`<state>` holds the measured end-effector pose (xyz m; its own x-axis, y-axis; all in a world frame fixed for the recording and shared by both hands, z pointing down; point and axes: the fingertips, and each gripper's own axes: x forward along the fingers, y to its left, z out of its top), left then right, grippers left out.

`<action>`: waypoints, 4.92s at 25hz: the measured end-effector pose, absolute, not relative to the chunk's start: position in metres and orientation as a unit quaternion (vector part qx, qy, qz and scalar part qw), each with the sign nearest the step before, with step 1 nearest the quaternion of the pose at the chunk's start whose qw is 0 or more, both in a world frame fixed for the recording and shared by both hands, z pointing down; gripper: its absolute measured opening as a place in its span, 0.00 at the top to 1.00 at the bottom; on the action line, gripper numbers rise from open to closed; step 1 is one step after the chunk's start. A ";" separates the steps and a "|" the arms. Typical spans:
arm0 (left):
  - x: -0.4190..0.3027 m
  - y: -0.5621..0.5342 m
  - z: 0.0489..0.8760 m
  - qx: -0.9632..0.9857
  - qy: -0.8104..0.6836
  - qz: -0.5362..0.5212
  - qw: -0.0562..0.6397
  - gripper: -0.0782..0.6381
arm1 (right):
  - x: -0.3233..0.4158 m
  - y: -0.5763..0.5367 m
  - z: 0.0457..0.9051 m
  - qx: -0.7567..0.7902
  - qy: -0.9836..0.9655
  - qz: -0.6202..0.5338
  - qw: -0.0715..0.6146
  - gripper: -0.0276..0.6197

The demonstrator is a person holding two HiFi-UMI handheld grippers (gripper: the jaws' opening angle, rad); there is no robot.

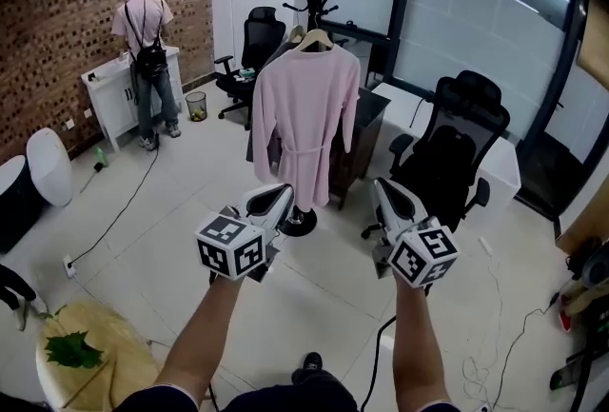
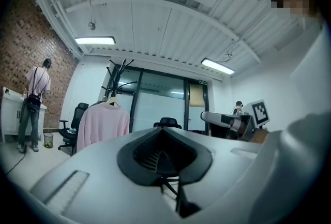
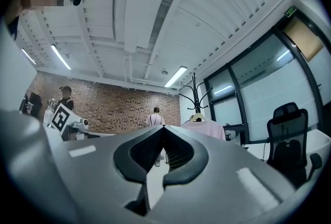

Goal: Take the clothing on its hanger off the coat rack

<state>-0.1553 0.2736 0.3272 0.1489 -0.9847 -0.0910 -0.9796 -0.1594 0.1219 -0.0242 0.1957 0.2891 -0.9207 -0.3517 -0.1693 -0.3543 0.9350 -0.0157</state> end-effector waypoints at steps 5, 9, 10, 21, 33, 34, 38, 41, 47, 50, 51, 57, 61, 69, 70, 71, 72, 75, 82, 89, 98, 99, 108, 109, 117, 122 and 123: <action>-0.166 0.208 0.320 0.741 -0.668 -0.070 0.013 0.87 | -0.041 0.127 0.285 -0.154 0.985 0.017 0.075 0.96; -0.179 0.166 0.317 0.733 -0.678 -0.059 0.010 0.87 | -0.058 0.082 0.281 -0.139 0.987 0.014 0.081 0.96; -0.182 0.157 0.318 0.731 -0.680 -0.055 0.011 0.87 | -0.062 0.073 0.282 -0.137 0.987 0.013 0.081 0.96; -0.261 0.049 0.333 0.729 -0.682 -0.059 0.011 0.87 | -0.140 -0.037 0.296 -0.140 0.988 0.022 0.060 0.96; -0.380 -0.061 0.319 0.740 -0.671 -0.043 -0.005 0.87 | -0.263 -0.149 0.278 -0.171 0.983 0.053 0.049 0.96; -0.387 -0.068 0.318 0.740 -0.671 -0.042 -0.005 0.87 | -0.270 -0.158 0.277 -0.174 0.982 0.055 0.049 0.95; -0.406 -0.093 0.318 0.741 -0.671 -0.040 -0.002 0.87 | -0.289 -0.192 0.280 -0.185 0.980 0.063 0.038 0.95; -0.411 -0.111 0.323 0.738 -0.673 -0.041 0.001 0.87 | -0.299 -0.216 0.285 -0.182 0.980 0.069 0.031 0.95; -0.422 -0.145 0.323 0.723 -0.689 -0.042 0.005 0.87 | -0.332 -0.264 0.278 -0.156 0.984 0.082 0.026 0.95; -0.433 -0.158 0.318 0.710 -0.703 -0.042 0.004 0.87 | -0.348 -0.284 0.267 -0.143 0.984 0.101 0.025 0.95; -0.435 -0.161 0.318 0.707 -0.706 -0.042 0.003 0.87 | -0.352 -0.290 0.265 -0.140 0.984 0.110 0.024 0.95; -0.440 -0.175 0.324 0.689 -0.724 -0.032 0.005 0.87 | -0.386 -0.316 0.258 -0.112 0.974 0.196 -0.002 0.83; -0.444 -0.179 0.323 0.676 -0.737 -0.024 0.001 0.87 | -0.412 -0.332 0.254 -0.084 0.964 0.252 -0.030 0.65; -0.459 -0.172 0.318 0.647 -0.762 -0.016 -0.007 0.87 | -0.461 -0.339 0.249 -0.041 0.948 0.309 -0.068 0.54; -0.460 -0.171 0.317 0.644 -0.764 -0.015 -0.008 0.87 | -0.465 -0.340 0.250 -0.035 0.947 0.309 -0.076 0.54; -0.460 -0.169 0.317 0.642 -0.767 -0.013 -0.008 0.87 | -0.469 -0.342 0.253 -0.029 0.947 0.309 -0.085 0.54; -0.461 -0.168 0.316 0.639 -0.769 -0.012 -0.009 0.87 | -0.472 -0.343 0.256 -0.023 0.946 0.311 -0.094 0.54; -0.461 -0.165 0.316 0.634 -0.773 -0.009 -0.009 0.87 | -0.476 -0.343 0.263 -0.017 0.937 0.332 -0.112 0.64; -0.459 -0.162 0.321 0.630 -0.777 -0.008 -0.006 0.87 | -0.475 -0.337 0.266 -0.032 0.902 0.416 -0.111 0.80; -0.458 -0.151 0.320 0.628 -0.778 -0.008 -0.005 0.87 | -0.465 -0.335 0.263 -0.041 0.904 0.415 -0.100 0.80; -0.450 -0.145 0.310 0.637 -0.771 -0.010 -0.018 0.87 | -0.449 -0.321 0.229 -0.053 0.901 0.423 -0.077 0.80; -0.449 -0.145 0.309 0.638 -0.770 -0.011 -0.020 0.87 | -0.448 -0.318 0.227 -0.054 0.901 0.424 -0.077 0.80; -0.440 -0.133 0.305 0.657 -0.753 -0.018 -0.024 0.87 | -0.431 -0.283 0.231 -0.058 0.898 0.429 -0.085 0.80; -0.439 -0.131 0.305 0.661 -0.750 -0.018 -0.023 0.87 | -0.427 -0.282 0.232 -0.062 0.899 0.425 -0.086 0.80; -0.425 -0.124 0.308 0.699 -0.715 -0.015 -0.017 0.87 | -0.412 -0.267 0.224 -0.101 0.894 0.426 -0.100 0.80; -0.422 -0.108 0.306 0.719 -0.694 -0.013 -0.019 0.87 | -0.388 -0.253 0.216 -0.138 0.890 0.422 -0.103 0.80; -0.423 -0.105 0.305 0.723 -0.690 -0.013 -0.021 0.87 | -0.382 -0.250 0.213 -0.147 0.890 0.420 -0.102 0.80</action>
